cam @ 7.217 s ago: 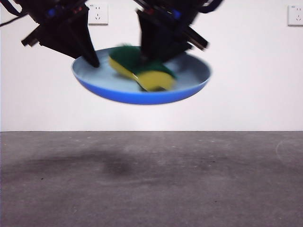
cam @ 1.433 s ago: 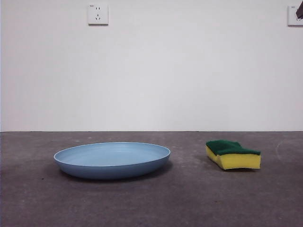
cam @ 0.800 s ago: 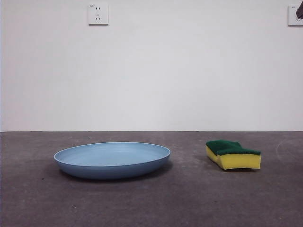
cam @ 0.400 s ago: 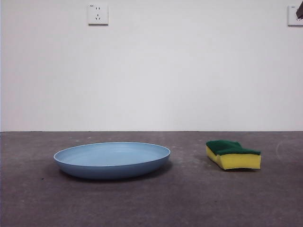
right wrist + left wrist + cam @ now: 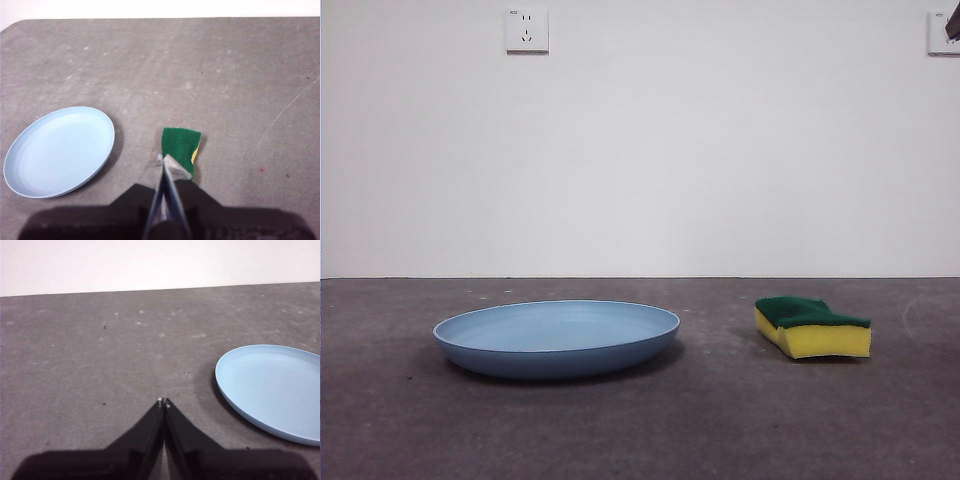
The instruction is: Pick up the plate,pick up the cloth,clean the plate with the cloth
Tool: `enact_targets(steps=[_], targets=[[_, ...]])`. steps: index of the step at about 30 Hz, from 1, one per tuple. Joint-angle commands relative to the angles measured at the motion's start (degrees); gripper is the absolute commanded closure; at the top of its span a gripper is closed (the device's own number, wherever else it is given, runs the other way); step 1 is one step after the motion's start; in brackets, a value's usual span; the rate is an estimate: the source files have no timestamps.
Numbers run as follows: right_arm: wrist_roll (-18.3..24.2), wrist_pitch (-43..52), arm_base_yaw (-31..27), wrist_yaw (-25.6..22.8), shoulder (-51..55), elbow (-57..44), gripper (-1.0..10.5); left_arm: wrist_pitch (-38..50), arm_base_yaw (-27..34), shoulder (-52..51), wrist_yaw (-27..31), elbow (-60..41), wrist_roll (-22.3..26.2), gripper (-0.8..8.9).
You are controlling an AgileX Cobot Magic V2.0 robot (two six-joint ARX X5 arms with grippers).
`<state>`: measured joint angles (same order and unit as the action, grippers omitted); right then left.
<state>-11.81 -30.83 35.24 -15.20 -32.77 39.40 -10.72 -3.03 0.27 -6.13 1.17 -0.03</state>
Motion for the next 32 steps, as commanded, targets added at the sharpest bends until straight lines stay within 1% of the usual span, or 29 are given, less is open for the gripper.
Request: enact_targets(steps=[1,4,5,7,9,12,14,16,17,18,22,25,27,30,32], targets=[[-0.6,0.3,0.1,-0.2,0.1,-0.3,9.6,-0.5,0.2,-0.2,0.0,-0.5,-0.4,8.17],[-0.4,0.3,0.1,-0.2,0.1,-0.3,9.6,-0.5,0.2,-0.2,0.0,-0.5,-0.4,8.17],[0.2,0.3,0.1,-0.2,0.1,-0.3,9.6,-0.5,0.2,-0.2,0.0,-0.5,-0.4,8.16],[3.8,0.3,0.0,-0.5,0.9,-0.3,9.6,-0.5,0.2,-0.2,0.0,-0.5,-0.4,8.17],[7.7,0.3,-0.7,-1.9,1.7,-0.4,9.6,-0.5,0.2,-0.2,0.0,-0.5,-0.4,8.16],[13.5,0.6,-4.4,-1.5,3.4,-0.6,9.6,-0.5,0.2,-0.2,0.0,-0.5,-0.4,8.16],[14.3,1.3,-7.4,-1.2,4.6,-1.3,9.6,-0.5,0.2,-0.2,0.0,-0.5,-0.4,8.16],[14.2,3.3,-12.1,-0.7,6.9,-3.0,9.6,-0.5,0.2,-0.2,0.0,-0.5,-0.4,8.17],[14.3,4.1,-13.7,0.3,7.8,-3.7,9.6,-0.5,0.2,-0.2,0.0,-0.5,-0.4,8.17],[15.0,6.5,-16.8,2.6,9.5,-5.4,9.6,-0.5,0.2,-0.2,0.0,-0.5,-0.4,8.17],[17.5,12.8,-24.2,10.6,15.2,-11.5,9.6,-0.5,0.2,-0.2,0.0,-0.5,-0.4,8.17],[17.7,15.2,-28.5,16.7,19.4,-16.1,9.6,-0.5,0.2,-0.2,0.0,-0.5,-0.4,8.16],[17.6,16.4,-30.5,19.5,21.9,-19.2,9.6,-0.5,0.2,-0.2,0.0,-0.5,-0.4,8.16],[17.1,17.7,-32.6,21.3,25.0,-24.0,9.6,-0.5,0.2,-0.2,0.0,-0.5,-0.4,8.17],[16.2,19.1,-33.2,21.3,26.4,-27.0,9.6,-0.5,0.2,-0.2,0.0,-0.5,-0.4,8.17]])
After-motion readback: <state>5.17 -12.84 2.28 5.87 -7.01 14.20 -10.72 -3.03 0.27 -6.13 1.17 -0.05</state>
